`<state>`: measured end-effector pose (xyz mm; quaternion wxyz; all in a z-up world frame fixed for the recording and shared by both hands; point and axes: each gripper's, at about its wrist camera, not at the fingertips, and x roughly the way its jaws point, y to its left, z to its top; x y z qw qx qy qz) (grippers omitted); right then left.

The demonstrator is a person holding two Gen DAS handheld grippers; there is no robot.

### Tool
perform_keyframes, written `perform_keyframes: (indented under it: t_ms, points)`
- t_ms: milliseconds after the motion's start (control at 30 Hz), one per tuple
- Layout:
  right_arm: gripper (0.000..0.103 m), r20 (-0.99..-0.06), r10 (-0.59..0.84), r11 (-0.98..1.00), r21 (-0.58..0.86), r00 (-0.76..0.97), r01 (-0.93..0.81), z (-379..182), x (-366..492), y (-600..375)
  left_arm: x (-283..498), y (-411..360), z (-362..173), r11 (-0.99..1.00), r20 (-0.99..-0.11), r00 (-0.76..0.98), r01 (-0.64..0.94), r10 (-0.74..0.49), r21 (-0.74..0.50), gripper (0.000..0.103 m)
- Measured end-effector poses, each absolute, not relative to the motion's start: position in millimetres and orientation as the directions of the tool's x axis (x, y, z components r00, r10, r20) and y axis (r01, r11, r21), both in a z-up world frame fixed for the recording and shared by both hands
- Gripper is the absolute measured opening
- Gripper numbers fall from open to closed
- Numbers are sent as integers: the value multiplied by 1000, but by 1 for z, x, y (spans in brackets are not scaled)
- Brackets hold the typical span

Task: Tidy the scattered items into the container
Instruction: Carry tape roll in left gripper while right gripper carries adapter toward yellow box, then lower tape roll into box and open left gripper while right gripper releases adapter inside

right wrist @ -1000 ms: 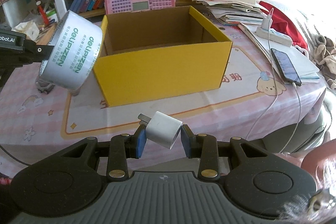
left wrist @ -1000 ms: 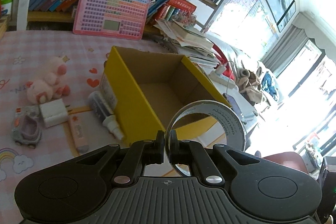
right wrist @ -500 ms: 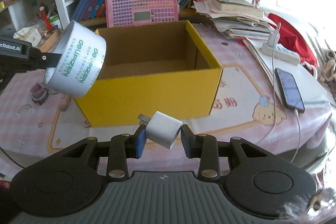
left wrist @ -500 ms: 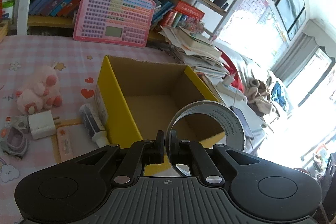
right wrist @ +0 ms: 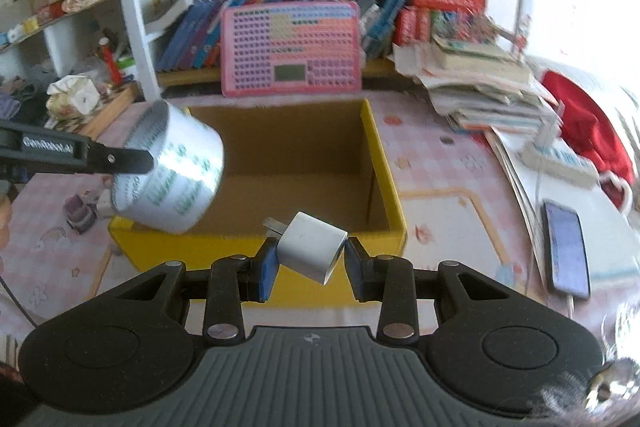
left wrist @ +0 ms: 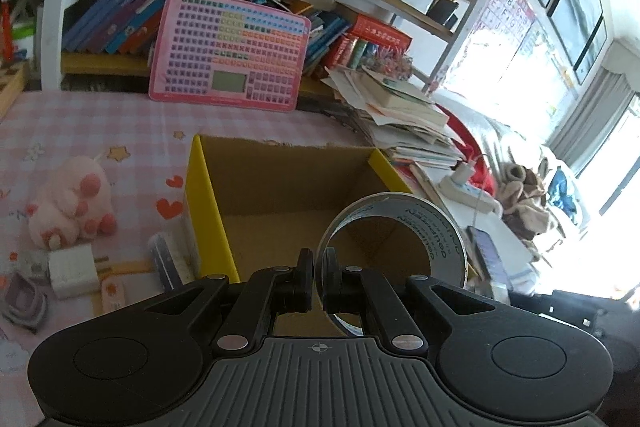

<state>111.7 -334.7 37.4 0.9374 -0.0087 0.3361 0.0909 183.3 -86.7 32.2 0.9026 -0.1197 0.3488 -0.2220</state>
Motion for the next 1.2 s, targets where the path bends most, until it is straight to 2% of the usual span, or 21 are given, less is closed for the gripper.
perform_keyframes:
  t_ms: [267, 367, 533, 667, 867, 1000, 1100, 1167, 1200]
  points:
    - [33, -634, 228, 935, -69, 739, -348, 40, 190, -327, 224, -112, 36, 915, -606, 690, 349, -396, -200, 3]
    - [33, -677, 237, 894, -128, 696, -429, 27, 224, -314, 244, -126, 28, 915, -648, 666, 382, -369, -129, 4]
    - [33, -765, 186, 791, -255, 616, -556, -7, 275, -291, 271, -152, 9, 905, -691, 682, 416, -241, 95, 4]
    - [33, -829, 150, 742, -266, 539, -616, -30, 308, -284, 285, -170, -7, 865, -723, 668, 455, -175, 211, 4]
    - [33, -869, 112, 706, -272, 482, -654, -54, 327, -279, 301, -182, -27, 836, -765, 633, 480, -121, 266, 5]
    - [33, -880, 106, 691, -270, 464, -670, -58, 332, -274, 304, -179, -30, 838, -777, 620, 480, -114, 259, 6]
    - [33, -886, 110, 689, -258, 450, -677, -59, 334, -272, 305, -177, -30, 841, -780, 616, 478, -115, 253, 13]
    - [39, -886, 115, 685, -257, 448, -682, -59, 333, -270, 304, -176, -29, 842, -778, 617, 478, -121, 248, 15]
    - [46, -884, 114, 682, -263, 453, -683, -59, 332, -269, 303, -176, -29, 844, -777, 617, 476, -123, 245, 16]
